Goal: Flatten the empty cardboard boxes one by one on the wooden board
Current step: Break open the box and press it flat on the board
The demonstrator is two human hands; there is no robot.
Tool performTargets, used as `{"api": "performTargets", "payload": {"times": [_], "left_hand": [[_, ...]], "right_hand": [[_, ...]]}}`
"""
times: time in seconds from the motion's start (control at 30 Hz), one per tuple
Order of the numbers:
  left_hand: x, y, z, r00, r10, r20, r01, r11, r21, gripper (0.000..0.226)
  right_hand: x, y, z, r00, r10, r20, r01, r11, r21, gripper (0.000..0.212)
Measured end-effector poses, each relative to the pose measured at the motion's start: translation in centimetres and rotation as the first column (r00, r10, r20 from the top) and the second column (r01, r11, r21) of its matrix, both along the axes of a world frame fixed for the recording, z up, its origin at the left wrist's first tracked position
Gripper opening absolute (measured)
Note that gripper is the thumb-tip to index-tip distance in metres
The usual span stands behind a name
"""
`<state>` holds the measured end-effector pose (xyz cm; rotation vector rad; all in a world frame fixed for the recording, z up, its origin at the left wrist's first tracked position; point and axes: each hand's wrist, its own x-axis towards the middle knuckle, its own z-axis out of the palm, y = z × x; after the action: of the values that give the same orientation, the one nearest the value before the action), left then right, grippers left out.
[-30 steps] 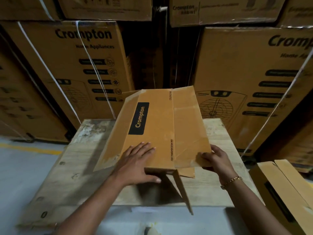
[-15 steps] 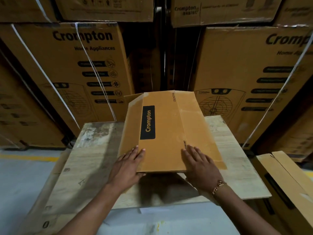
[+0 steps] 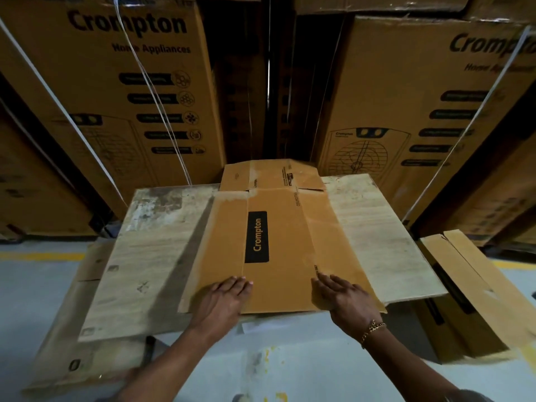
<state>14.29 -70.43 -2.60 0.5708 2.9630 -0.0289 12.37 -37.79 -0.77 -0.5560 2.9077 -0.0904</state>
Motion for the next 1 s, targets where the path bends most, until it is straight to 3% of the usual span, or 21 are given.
{"api": "performTargets", "payload": {"times": [0.17,0.33,0.47,0.57,0.67,0.73,0.77,0.87,0.93,1.0], "left_hand": [[3.0,-1.2,-1.1,1.000,0.012,-0.021,-0.013,0.998,-0.056,0.086],[5.7,-1.3,-1.0,0.993,0.112,-0.039,-0.116,0.984,-0.138,0.086],[7.8,-1.4,-2.5,0.970,0.243,0.034,-0.237,0.964,-0.123,0.089],[8.7,-1.0,-3.6,0.942,0.317,0.108,-0.315,0.949,-0.032,0.089],[9.0,-1.0,-5.0,0.868,0.384,0.314,-0.421,0.905,0.057,0.076],[8.5,-1.0,-5.9,0.757,0.469,0.454,-0.580,0.803,0.137,0.075],[8.0,-1.0,-6.1,0.681,0.512,0.523,-0.679,0.710,0.188,0.077],[6.1,-1.1,-6.5,0.469,0.520,0.714,-0.883,0.305,0.357,0.070],[5.0,-1.4,-6.7,0.351,0.486,0.800,-0.935,0.129,0.331,0.064],[4.1,-1.7,-7.1,0.288,0.493,0.821,-0.948,0.027,0.316,0.062]], "right_hand": [[2.2,3.3,-2.0,0.998,0.005,-0.061,-0.004,1.000,0.023,0.088],[4.5,7.0,-2.6,0.994,0.007,-0.108,0.003,0.996,0.092,0.073],[5.5,7.8,-3.5,0.995,0.006,-0.095,0.004,0.994,0.110,0.066],[5.6,7.8,-4.2,1.000,-0.008,-0.020,0.010,0.997,0.078,0.060],[5.2,8.0,-6.4,0.959,-0.170,0.227,0.183,0.983,-0.034,0.053],[4.2,9.2,-8.8,0.862,-0.280,0.422,0.374,0.914,-0.158,0.059],[3.5,10.3,-10.9,0.823,-0.324,0.467,0.462,0.859,-0.219,0.065],[2.2,11.4,-11.6,0.680,-0.456,0.574,0.686,0.672,-0.279,0.079],[1.7,10.8,-10.1,0.548,-0.497,0.673,0.807,0.524,-0.271,0.080],[1.0,10.8,-10.5,0.441,-0.478,0.760,0.869,0.441,-0.226,0.079]]}}
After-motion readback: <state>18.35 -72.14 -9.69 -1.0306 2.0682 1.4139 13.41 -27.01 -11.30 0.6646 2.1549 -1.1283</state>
